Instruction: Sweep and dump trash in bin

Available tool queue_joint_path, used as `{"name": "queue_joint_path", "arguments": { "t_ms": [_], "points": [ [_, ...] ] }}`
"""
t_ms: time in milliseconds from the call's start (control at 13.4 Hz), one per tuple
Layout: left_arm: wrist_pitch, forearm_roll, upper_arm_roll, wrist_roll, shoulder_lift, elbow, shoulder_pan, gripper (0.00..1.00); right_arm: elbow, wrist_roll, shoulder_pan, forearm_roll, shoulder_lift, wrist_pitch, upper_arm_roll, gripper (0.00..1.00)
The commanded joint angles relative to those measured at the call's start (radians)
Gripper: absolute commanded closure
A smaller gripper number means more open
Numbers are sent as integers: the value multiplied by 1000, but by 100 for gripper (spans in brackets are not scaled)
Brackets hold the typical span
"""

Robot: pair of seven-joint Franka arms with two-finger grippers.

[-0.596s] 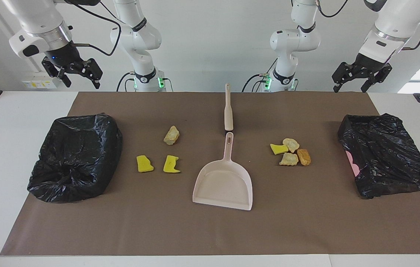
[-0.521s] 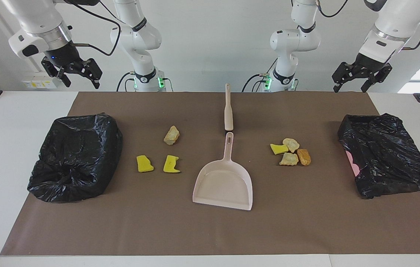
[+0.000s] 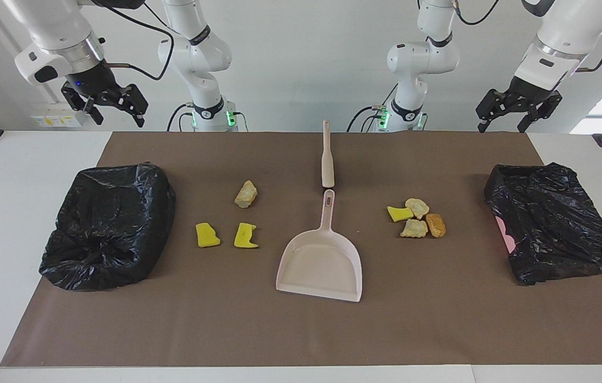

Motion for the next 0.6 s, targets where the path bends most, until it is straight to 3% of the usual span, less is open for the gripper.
{"name": "queue_joint_path", "arguments": {
  "t_ms": [0,521],
  "points": [
    [-12,0,3,5,-12,-4,1,0,-14,9,-1,8,-15,-5,2,0],
    [-12,0,3,5,-12,-4,0,0,-19,7,1,9,-16,-5,3,0]
  ]
}}
